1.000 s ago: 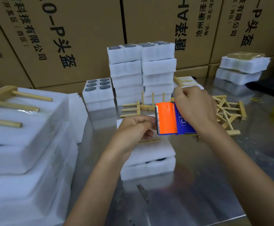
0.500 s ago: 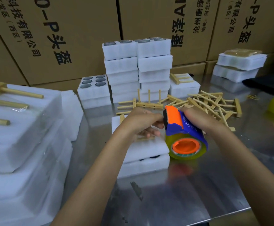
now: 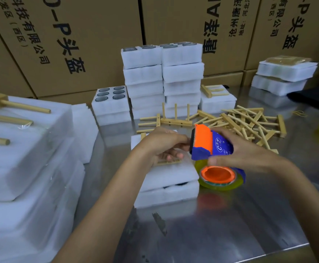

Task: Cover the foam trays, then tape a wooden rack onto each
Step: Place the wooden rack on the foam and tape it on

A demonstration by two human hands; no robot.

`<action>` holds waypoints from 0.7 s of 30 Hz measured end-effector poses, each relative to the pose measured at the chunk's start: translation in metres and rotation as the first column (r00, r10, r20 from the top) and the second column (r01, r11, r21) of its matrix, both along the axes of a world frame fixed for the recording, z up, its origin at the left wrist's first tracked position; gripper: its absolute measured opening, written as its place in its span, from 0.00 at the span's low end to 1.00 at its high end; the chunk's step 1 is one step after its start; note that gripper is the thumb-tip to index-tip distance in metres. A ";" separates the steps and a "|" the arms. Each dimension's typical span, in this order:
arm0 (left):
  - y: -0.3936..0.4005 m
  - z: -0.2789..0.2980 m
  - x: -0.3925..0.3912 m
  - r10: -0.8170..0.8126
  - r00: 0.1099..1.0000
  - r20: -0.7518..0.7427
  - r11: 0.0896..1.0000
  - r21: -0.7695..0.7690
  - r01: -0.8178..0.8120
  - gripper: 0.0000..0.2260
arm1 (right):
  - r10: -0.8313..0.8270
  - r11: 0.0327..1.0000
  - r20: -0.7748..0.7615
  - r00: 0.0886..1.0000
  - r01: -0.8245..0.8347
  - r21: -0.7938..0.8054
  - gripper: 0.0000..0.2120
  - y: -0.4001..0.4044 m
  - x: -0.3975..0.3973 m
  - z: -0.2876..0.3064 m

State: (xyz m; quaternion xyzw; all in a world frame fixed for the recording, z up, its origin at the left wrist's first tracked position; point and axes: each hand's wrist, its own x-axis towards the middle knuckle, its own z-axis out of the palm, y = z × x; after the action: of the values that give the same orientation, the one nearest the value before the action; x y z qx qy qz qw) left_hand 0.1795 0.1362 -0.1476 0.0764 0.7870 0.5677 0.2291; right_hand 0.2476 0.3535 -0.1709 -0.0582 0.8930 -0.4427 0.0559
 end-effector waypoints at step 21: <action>-0.014 0.033 -0.014 0.247 0.959 -0.136 0.967 0.101 -0.234 0.01 | 0.064 0.817 -0.391 0.918 0.177 0.548 0.46 0.019 -0.009 0.019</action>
State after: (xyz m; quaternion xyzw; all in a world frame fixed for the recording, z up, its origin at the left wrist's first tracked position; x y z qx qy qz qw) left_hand 0.1652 0.1221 -0.1149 0.0314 0.7808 0.6165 0.0962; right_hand 0.2382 0.3728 -0.1518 -0.0988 0.9784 -0.1341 -0.1223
